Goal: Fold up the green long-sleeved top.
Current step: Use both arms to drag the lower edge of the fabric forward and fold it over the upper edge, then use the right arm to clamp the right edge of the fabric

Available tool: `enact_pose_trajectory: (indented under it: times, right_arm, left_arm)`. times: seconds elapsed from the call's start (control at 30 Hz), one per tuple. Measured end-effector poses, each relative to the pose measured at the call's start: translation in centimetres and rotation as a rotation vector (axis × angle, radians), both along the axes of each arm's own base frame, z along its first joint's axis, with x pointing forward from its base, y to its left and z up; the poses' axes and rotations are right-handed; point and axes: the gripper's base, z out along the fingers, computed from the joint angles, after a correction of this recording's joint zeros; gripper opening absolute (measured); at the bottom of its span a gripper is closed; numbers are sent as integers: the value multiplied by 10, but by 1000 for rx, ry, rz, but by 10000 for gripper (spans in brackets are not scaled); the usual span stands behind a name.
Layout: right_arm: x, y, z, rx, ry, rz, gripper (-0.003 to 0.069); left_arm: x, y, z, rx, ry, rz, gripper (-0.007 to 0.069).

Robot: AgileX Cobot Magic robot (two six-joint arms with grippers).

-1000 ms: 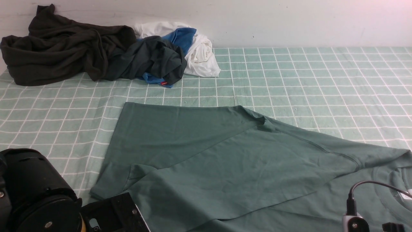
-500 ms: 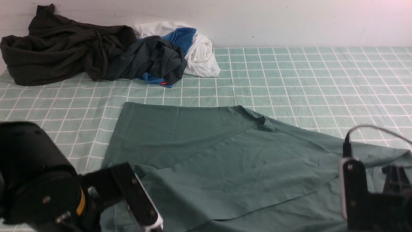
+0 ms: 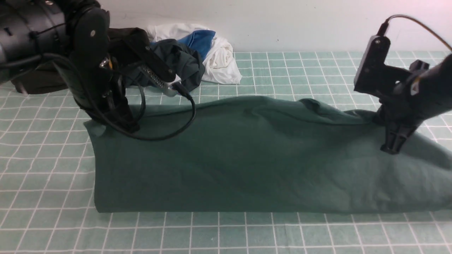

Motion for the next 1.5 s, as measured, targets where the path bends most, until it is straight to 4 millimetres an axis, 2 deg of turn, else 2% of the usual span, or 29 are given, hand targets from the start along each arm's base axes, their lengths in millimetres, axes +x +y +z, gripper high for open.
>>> enact_pose_trajectory:
  times: [0.13,0.23,0.3,0.4,0.47,0.57,0.63,0.73,0.8,0.83,1.0,1.03,1.1,1.13,1.2,1.23,1.27,1.3,1.4,1.5]
  right_arm:
    - [39,4,-30,36,25,-58,3]
    - [58,9,-48,90,27,-126,16]
    - [69,11,-58,131,19,-179,52]
    - [77,12,-61,166,-4,-228,113]
    - [84,10,-56,220,-43,-317,213]
    - [90,4,-43,295,-91,-474,322]
    - [92,1,-35,337,-95,-586,366]
    - [87,6,-34,350,-50,-660,382]
    - [79,22,-38,379,38,-671,377]
    - [75,37,-42,404,90,-650,367]
    - [71,87,-65,493,194,-473,310]
    - [71,88,-65,500,191,-472,310]
    - [80,97,-83,533,152,-436,281]
    - [81,96,-84,533,146,-436,279]
    - [96,84,-94,543,88,-469,268]
    - [97,82,-94,549,83,-481,267]
    - [108,63,-88,562,44,-549,265]
    - [113,52,-84,569,29,-590,265]
    - [123,17,-62,576,6,-725,264]
    - [116,-18,-30,512,41,-820,264]
  left_arm:
    - [48,5,-28,-11,-23,28,18]
    - [70,6,-48,-17,-36,32,32]
    - [84,5,-64,-21,-53,26,69]
    - [93,5,-73,-31,-76,38,120]
    - [101,8,-79,-53,-102,84,196]
    - [107,16,-76,-95,-143,185,317]
    - [109,20,-71,-116,-155,250,388]
    - [109,25,-64,-123,-151,316,441]
    - [108,25,-59,-117,-136,341,456]
    - [108,25,-57,-116,-130,350,456]
    - [103,16,-55,-114,-91,354,387]
    - [103,16,-56,-113,-88,355,377]
    - [98,12,-57,-109,-45,358,297]
    - [98,12,-57,-107,-42,359,290]
    - [93,10,-58,-94,2,371,187]
    - [93,10,-58,-95,3,372,187]
    - [90,11,-55,-85,20,381,122]
    - [88,11,-53,-84,29,386,88]
    - [81,11,-41,-104,42,392,25]
    - [62,4,-26,-169,94,353,0]
